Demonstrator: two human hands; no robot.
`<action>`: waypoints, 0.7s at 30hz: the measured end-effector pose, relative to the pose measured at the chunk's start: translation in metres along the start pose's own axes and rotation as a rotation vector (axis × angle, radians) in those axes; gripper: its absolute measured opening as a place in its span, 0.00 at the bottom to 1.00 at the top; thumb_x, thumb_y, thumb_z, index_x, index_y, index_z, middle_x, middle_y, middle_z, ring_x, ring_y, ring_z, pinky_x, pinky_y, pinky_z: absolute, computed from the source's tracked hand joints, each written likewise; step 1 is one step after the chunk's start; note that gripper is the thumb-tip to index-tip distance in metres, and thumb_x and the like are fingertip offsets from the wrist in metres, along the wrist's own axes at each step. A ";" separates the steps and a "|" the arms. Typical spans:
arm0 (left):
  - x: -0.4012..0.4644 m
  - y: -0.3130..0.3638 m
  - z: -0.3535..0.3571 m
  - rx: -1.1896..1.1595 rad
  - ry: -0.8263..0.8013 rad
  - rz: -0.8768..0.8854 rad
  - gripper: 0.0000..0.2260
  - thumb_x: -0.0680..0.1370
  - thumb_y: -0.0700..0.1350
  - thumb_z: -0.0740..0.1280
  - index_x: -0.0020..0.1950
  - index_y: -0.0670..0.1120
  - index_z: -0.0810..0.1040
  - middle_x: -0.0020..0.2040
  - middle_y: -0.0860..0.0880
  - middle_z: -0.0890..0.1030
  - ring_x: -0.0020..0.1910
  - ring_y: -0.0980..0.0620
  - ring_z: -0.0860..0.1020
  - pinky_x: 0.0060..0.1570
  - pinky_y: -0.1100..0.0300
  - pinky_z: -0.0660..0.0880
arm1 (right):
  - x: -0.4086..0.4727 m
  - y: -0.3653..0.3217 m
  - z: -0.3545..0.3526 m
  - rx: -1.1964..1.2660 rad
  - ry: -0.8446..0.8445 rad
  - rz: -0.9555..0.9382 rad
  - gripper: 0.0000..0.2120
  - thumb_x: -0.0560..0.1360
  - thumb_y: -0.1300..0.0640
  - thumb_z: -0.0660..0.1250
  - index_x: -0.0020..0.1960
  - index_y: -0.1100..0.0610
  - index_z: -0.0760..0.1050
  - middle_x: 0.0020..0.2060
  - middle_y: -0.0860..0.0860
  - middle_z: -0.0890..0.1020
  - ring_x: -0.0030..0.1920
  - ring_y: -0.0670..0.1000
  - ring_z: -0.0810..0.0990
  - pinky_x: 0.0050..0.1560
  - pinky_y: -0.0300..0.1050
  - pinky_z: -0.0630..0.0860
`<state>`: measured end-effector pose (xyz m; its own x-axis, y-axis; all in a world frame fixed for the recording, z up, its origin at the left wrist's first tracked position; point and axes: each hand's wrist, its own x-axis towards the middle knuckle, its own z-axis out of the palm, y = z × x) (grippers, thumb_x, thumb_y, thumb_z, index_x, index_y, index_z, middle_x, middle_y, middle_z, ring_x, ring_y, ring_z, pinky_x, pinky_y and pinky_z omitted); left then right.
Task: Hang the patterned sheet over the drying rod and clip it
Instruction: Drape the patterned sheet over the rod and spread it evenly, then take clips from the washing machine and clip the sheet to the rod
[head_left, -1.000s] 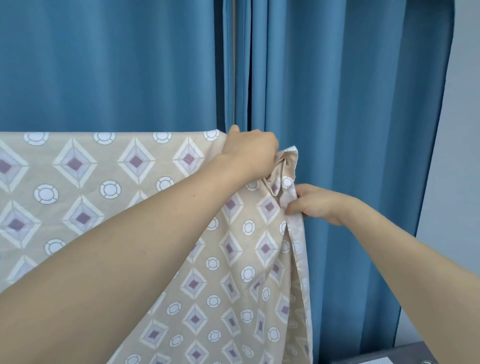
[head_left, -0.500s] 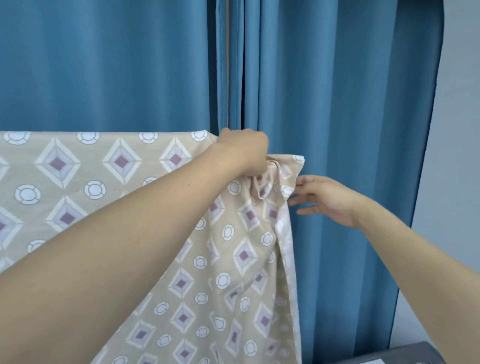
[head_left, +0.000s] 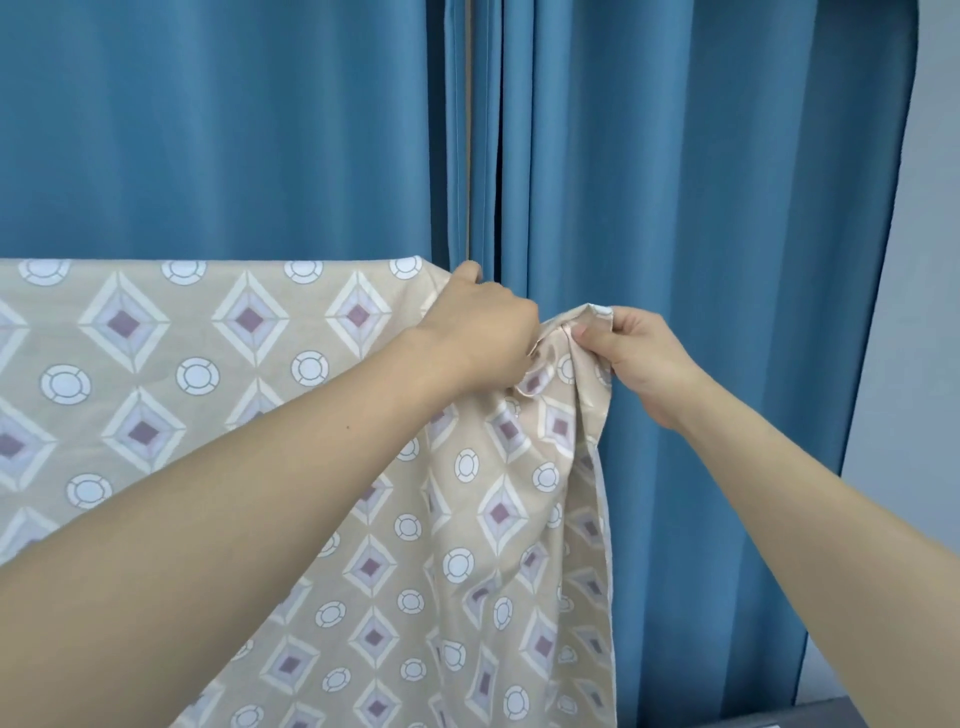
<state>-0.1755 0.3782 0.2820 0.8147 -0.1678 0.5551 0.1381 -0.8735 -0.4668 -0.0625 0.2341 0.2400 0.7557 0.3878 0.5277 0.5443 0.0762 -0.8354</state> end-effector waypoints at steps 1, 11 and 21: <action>-0.004 0.001 0.005 0.033 0.053 0.008 0.12 0.75 0.44 0.62 0.31 0.49 0.70 0.31 0.53 0.75 0.40 0.49 0.73 0.57 0.51 0.62 | -0.001 0.001 0.000 -0.001 -0.005 0.004 0.09 0.78 0.61 0.67 0.53 0.67 0.79 0.44 0.56 0.83 0.41 0.51 0.80 0.43 0.40 0.76; 0.001 0.019 0.022 -0.068 0.467 0.019 0.06 0.77 0.45 0.65 0.51 0.44 0.77 0.48 0.46 0.79 0.47 0.43 0.77 0.51 0.51 0.71 | -0.017 -0.001 -0.015 0.038 -0.012 -0.028 0.12 0.76 0.61 0.69 0.59 0.61 0.79 0.53 0.58 0.84 0.50 0.53 0.83 0.55 0.48 0.79; 0.036 0.090 0.031 -0.353 0.502 0.162 0.11 0.80 0.43 0.63 0.58 0.38 0.75 0.55 0.40 0.78 0.55 0.39 0.76 0.62 0.48 0.68 | -0.079 0.027 -0.082 -0.475 0.340 0.073 0.21 0.75 0.52 0.71 0.67 0.51 0.72 0.63 0.44 0.76 0.65 0.43 0.73 0.66 0.44 0.70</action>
<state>-0.1162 0.3075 0.2392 0.4347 -0.4299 0.7913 -0.2288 -0.9026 -0.3647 -0.0774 0.1304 0.1886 0.8290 0.0540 0.5566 0.5306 -0.3900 -0.7526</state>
